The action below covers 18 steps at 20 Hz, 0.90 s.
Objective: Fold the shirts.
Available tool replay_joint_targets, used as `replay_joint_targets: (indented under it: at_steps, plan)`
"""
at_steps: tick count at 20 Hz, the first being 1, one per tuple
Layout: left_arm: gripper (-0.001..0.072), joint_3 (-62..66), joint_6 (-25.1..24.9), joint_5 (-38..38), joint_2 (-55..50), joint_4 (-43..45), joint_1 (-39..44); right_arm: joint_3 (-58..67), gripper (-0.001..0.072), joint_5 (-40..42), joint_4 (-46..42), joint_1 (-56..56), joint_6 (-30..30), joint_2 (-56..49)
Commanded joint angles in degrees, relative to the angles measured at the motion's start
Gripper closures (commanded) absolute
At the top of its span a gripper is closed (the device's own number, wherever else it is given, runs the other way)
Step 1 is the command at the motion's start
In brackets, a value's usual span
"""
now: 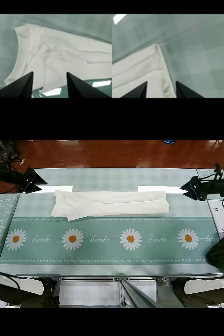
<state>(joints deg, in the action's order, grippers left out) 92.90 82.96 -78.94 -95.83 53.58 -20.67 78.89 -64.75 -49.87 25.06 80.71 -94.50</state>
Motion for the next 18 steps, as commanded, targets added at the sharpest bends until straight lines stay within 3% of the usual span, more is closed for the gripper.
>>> replay_joint_targets:
  at_steps: [1, 3, 5, 13, 14, 16, 17, 18]
  plan:
    - [0.0201, -18.4, -3.1, 14.7, 16.0, 2.1, 0.4, -7.0, 0.0298, 2.3, -1.8, 1.4, 1.5, 2.1]
    - [0.0201, -33.1, -3.0, 25.9, 27.2, 1.9, 4.4, -10.7, 0.0298, 5.6, 3.5, 0.2, -1.5, 1.8]
    - [0.0201, -43.3, -3.0, 31.6, 34.8, 1.9, 9.0, -10.8, 0.0298, 7.3, 5.3, -2.1, -1.9, 0.4]
    - [0.0201, -47.0, -2.8, 37.5, 35.9, 1.2, 19.8, -5.7, 0.0322, 7.8, 7.8, -11.1, -0.3, -8.9]
    - [0.0201, -47.0, -2.8, 38.7, 35.4, 0.4, 20.5, -5.1, 0.0407, 7.7, 7.8, -12.2, -0.1, -9.1]
    - [0.0204, -46.9, -2.8, 40.0, 34.2, -1.8, 21.4, -3.2, 0.0688, 5.8, 7.8, -13.4, -2.3, -8.7]
    - [0.0323, -46.8, -2.8, 39.9, 33.4, -3.6, 21.5, -1.6, 0.0687, 3.2, 7.7, -13.6, -3.5, -7.9]
    - [0.059, -46.5, -2.8, 39.7, 32.9, -5.0, 21.6, -0.5, 0.0687, 0.8, 7.3, -13.6, -4.2, -6.2]
